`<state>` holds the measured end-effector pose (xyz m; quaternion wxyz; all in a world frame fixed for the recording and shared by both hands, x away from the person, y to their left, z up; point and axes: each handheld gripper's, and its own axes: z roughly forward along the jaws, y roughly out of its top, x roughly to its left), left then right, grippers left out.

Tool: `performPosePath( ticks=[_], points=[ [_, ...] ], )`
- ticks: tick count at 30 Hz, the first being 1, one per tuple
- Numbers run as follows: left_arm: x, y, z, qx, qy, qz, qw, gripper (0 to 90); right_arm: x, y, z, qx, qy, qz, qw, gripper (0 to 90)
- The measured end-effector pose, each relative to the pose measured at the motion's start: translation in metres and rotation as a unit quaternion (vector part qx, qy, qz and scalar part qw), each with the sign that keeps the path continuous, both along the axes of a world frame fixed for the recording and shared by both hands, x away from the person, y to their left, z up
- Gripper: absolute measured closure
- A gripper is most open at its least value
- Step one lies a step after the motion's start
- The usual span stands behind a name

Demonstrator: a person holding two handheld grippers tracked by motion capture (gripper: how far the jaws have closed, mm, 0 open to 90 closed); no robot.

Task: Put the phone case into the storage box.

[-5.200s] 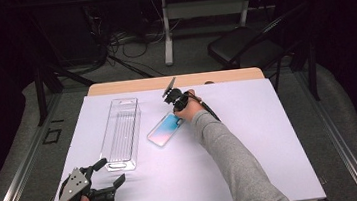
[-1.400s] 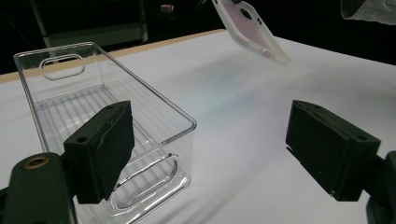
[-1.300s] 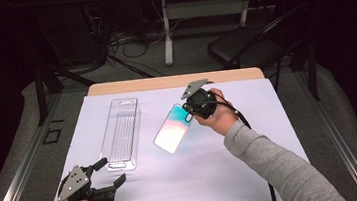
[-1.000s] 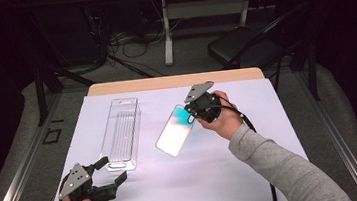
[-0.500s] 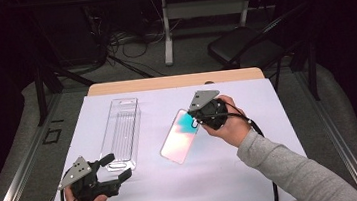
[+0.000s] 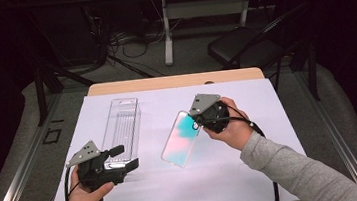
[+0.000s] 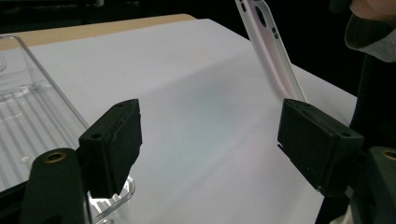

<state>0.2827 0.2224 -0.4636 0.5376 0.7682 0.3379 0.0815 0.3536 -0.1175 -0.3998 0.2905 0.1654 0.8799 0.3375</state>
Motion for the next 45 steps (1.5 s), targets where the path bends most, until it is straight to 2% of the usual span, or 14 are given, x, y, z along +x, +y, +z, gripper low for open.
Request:
performPosePath(
  ticks=[5,10,16,24,27,34,36,40,45],
  points=[
    [0.009,-0.010,0.008,0.021,0.009,-0.021,0.9995,24.6,-0.002,0.002,0.001,-0.006,-0.005,0.005,1.0000,88.6],
    [0.015,-0.018,0.015,0.037,0.008,-0.036,0.9986,26.4,-0.004,0.002,0.002,-0.010,-0.007,0.005,0.9999,88.5],
    [0.019,-0.030,0.022,0.045,0.017,-0.056,0.9973,30.8,-0.007,0.002,0.002,-0.010,-0.016,0.006,0.9998,88.5],
    [0.023,-0.041,0.030,0.042,0.029,-0.074,0.9959,34.7,-0.013,0.005,0.002,-0.022,-0.044,0.012,0.9987,88.5],
    [0.024,-0.045,0.032,0.042,0.033,-0.076,0.9957,36.0,-0.015,0.006,0.002,-0.032,-0.056,0.015,0.9978,88.5],
    [0.029,-0.052,0.036,0.050,0.047,-0.071,0.9951,41.5,-0.017,0.007,0.001,-0.038,-0.073,0.016,0.9965,88.5],
    [0.031,-0.053,0.038,0.044,0.050,-0.069,0.9954,42.3,-0.017,0.007,0.001,-0.039,-0.079,0.015,0.9960,88.5],
    [0.033,-0.056,0.042,0.043,0.044,-0.069,0.9957,43.0,-0.016,0.007,0.001,-0.040,-0.085,0.014,0.9955,88.5],
    [0.037,-0.060,0.042,0.040,0.052,-0.071,0.9953,43.0,-0.016,0.007,0.001,-0.046,-0.093,0.012,0.9945,88.5]
  ],
)
